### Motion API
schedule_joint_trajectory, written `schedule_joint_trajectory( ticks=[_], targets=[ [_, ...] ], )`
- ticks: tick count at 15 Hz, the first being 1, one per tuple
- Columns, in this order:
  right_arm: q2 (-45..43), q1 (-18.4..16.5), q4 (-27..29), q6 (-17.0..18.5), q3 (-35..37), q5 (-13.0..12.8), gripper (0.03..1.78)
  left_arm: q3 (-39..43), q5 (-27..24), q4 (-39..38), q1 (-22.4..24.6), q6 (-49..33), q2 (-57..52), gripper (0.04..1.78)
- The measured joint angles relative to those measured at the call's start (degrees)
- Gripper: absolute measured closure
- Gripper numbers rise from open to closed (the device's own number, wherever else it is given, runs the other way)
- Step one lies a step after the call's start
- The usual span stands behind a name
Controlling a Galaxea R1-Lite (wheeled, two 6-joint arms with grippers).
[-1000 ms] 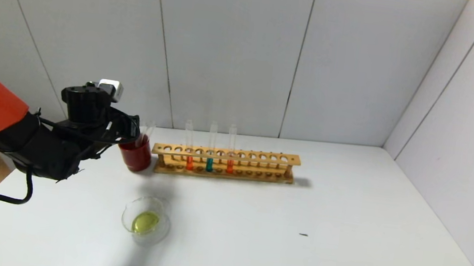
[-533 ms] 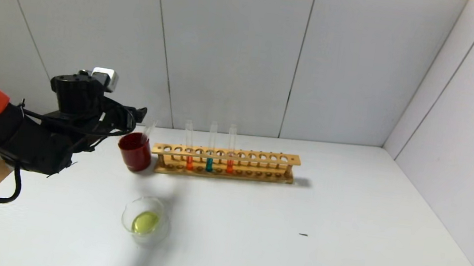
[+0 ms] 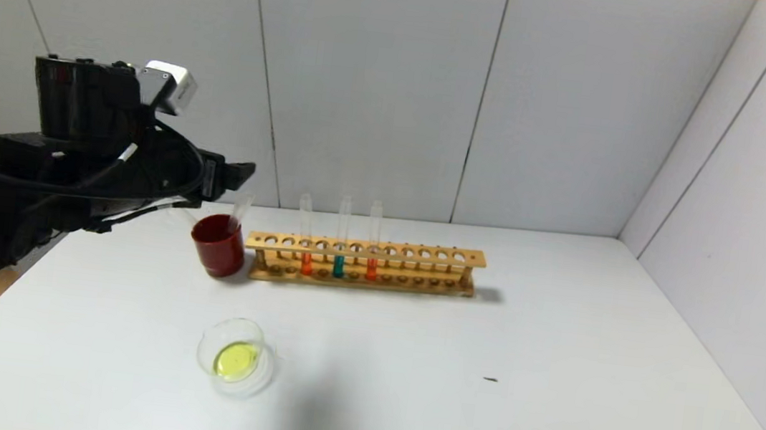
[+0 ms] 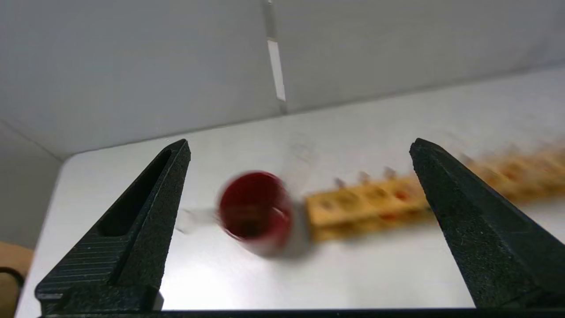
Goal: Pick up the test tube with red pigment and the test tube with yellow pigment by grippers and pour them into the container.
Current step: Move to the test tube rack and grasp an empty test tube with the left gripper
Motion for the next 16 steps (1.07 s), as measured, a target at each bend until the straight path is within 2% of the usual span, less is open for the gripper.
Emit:
schedule_joint_trajectory(
  ticks=[2, 5, 10, 16],
  targets=[
    [0.0, 0.0, 0.0, 0.0, 0.0, 0.0, 0.06, 1.28, -0.12, 6.22, -5.11, -0.09, -4.17, 0.07],
    [0.0, 0.0, 0.0, 0.0, 0.0, 0.0, 0.06, 5.33, -0.56, 7.66, -9.13, 0.2, -6.95, 0.07],
    [0.0, -0.02, 0.0, -0.02, 0.0, -0.02, 0.06, 6.73, -0.89, 8.79, -10.25, -0.17, -4.85, 0.07],
    [0.0, -0.05, -0.02, 0.0, 0.0, -0.02, 0.06, -0.9, -0.76, 8.07, -9.87, -7.09, 5.67, 0.07]
  ],
)
